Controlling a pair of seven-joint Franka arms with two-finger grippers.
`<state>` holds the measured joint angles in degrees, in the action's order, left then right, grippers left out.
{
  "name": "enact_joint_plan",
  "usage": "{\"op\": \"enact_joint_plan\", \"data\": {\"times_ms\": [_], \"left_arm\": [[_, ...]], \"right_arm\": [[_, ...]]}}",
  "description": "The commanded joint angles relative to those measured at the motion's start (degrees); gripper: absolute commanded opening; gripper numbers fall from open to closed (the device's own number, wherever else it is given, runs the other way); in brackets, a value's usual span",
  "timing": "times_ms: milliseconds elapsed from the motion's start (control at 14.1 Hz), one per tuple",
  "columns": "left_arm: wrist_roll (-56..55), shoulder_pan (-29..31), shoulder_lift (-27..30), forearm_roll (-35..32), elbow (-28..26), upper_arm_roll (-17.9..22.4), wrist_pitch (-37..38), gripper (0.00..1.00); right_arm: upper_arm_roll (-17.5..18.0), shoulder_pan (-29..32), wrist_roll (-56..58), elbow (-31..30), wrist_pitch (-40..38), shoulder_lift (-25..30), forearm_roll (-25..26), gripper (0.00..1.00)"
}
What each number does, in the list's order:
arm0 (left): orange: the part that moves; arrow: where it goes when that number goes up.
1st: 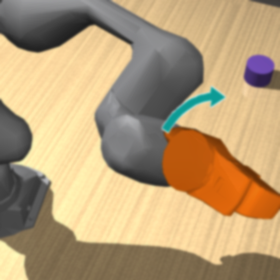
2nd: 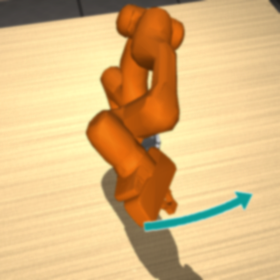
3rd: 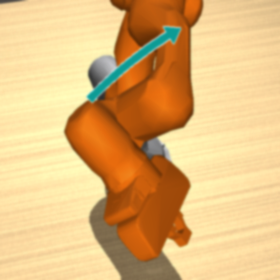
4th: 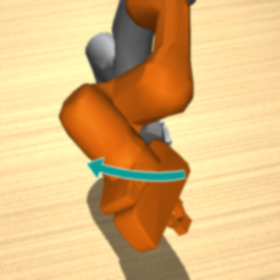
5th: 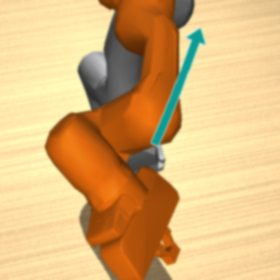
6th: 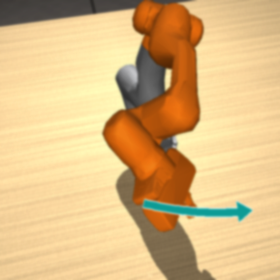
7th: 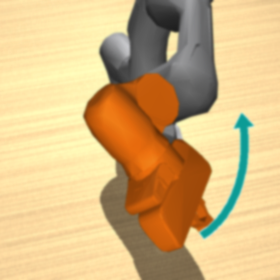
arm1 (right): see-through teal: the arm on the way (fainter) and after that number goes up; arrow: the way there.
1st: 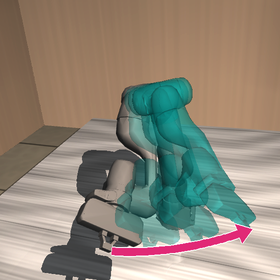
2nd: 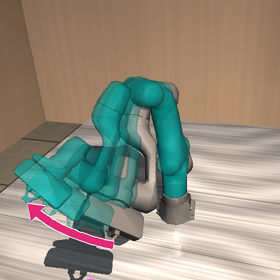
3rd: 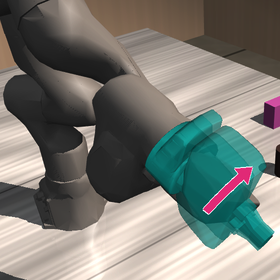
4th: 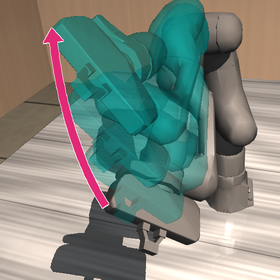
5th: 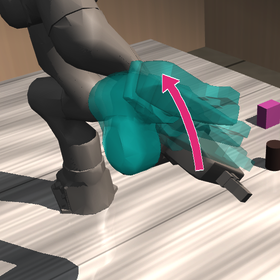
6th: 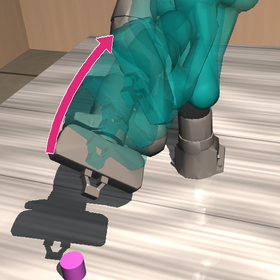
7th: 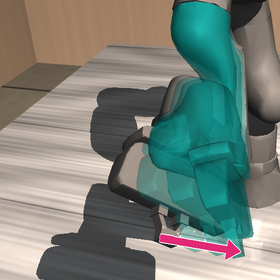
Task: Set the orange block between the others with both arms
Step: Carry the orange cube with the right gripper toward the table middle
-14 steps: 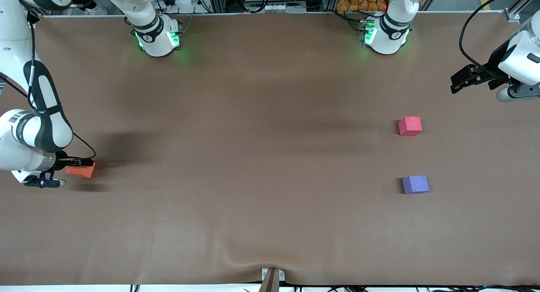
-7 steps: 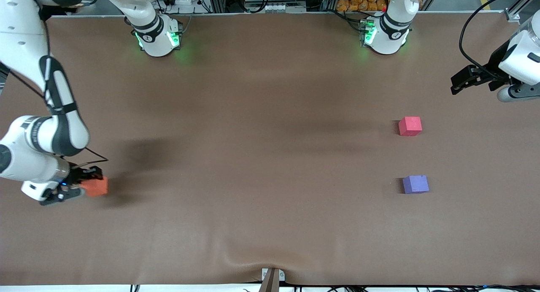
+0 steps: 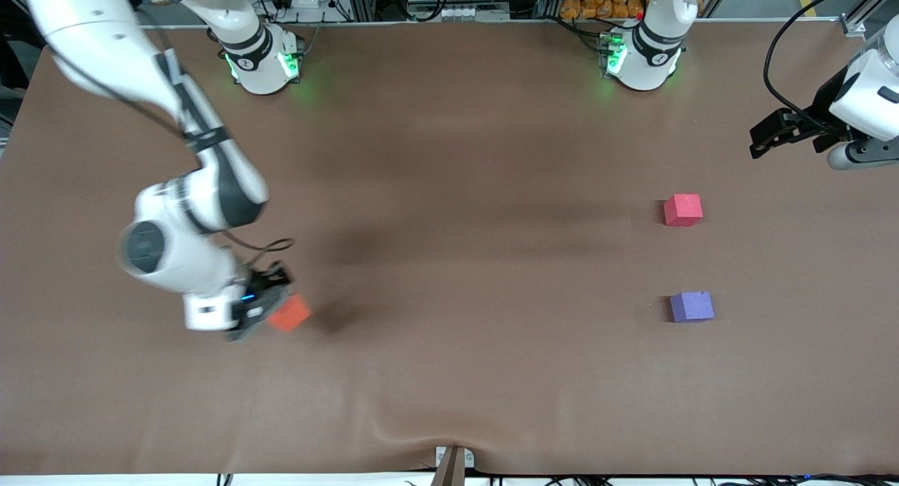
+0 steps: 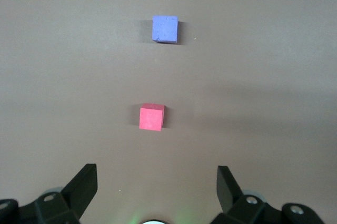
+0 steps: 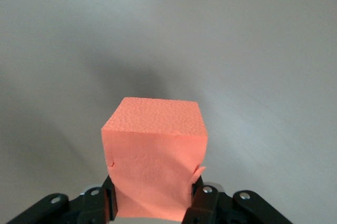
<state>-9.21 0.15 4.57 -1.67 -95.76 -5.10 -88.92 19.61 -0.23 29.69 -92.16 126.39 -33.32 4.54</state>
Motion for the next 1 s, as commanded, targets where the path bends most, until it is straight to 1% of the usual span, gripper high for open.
{"op": "enact_joint_plan", "data": {"times_ms": [0, 214, 356, 498, 641, 712, 854, 925], "left_arm": [[1.12, 0.21, 0.62, -0.36, 0.05, -0.34, -0.29, 1.00], [1.12, 0.29, 0.35, -0.27, 0.40, -0.35, -0.64, 1.00], [1.12, 0.29, 0.35, -0.27, 0.49, -0.35, -0.90, 1.00], [1.12, 0.29, 0.09, 1.74, 0.93, -0.35, -1.87, 1.00], [1.12, 0.29, 0.09, 1.84, 0.93, -0.35, -2.05, 1.00], [1.12, 0.29, 0.09, 1.84, 1.01, -0.35, -2.05, 1.00], [0.34, -0.05, -0.08, 1.84, 2.50, -0.26, -1.87, 1.00], [0.25, 0.03, -0.78, 1.93, 2.60, -0.34, -1.87, 1.00]], "right_arm": [[-0.54, -6.00, -4.43, 0.85, -1.41, -0.17, 0.64, 0.00], [-0.62, -12.67, -12.18, 1.28, -1.32, -1.13, 1.26, 0.00], [-0.71, -16.45, -13.08, 3.47, -1.32, -3.50, 2.13, 0.00], [-0.80, -20.49, -12.73, 5.41, -1.23, -5.78, 7.99, 0.00], [-0.80, -24.01, -12.47, 7.25, -1.14, -7.46, 15.55, 0.00], [-0.80, -25.60, -12.38, 7.78, -1.14, -8.07, 18.19, 0.01], [-0.80, -27.71, -12.12, 8.57, -1.06, -9.48, 20.76, 0.07], [-0.80, -28.42, -11.07, 9.19, -1.06, -10.36, 21.03, 0.15]]}}
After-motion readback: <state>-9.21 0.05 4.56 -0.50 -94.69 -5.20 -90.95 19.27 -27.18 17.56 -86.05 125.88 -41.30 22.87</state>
